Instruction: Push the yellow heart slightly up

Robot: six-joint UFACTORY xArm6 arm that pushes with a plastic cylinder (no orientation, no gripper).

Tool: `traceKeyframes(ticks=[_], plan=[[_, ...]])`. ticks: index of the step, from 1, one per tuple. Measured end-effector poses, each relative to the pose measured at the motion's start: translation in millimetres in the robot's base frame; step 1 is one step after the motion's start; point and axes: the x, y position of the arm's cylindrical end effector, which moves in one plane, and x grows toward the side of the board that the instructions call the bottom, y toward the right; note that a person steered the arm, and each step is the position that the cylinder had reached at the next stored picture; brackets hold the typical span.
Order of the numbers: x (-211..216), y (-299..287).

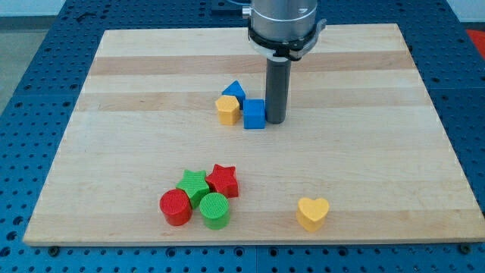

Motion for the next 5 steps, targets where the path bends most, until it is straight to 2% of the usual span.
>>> traceKeyframes(ticks=[1,2,3,4,5], plan=[[7,35],[31,118],[75,190],[130,214],[181,201]])
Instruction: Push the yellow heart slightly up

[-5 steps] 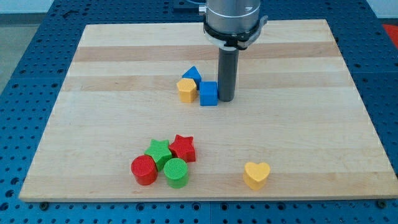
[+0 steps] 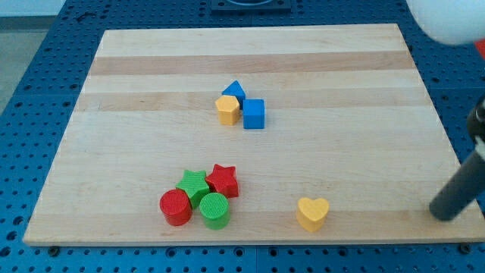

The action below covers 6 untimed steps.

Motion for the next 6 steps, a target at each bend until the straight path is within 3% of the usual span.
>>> traceKeyframes(ticks=[3,6], plan=[[8,-26],[2,-191]])
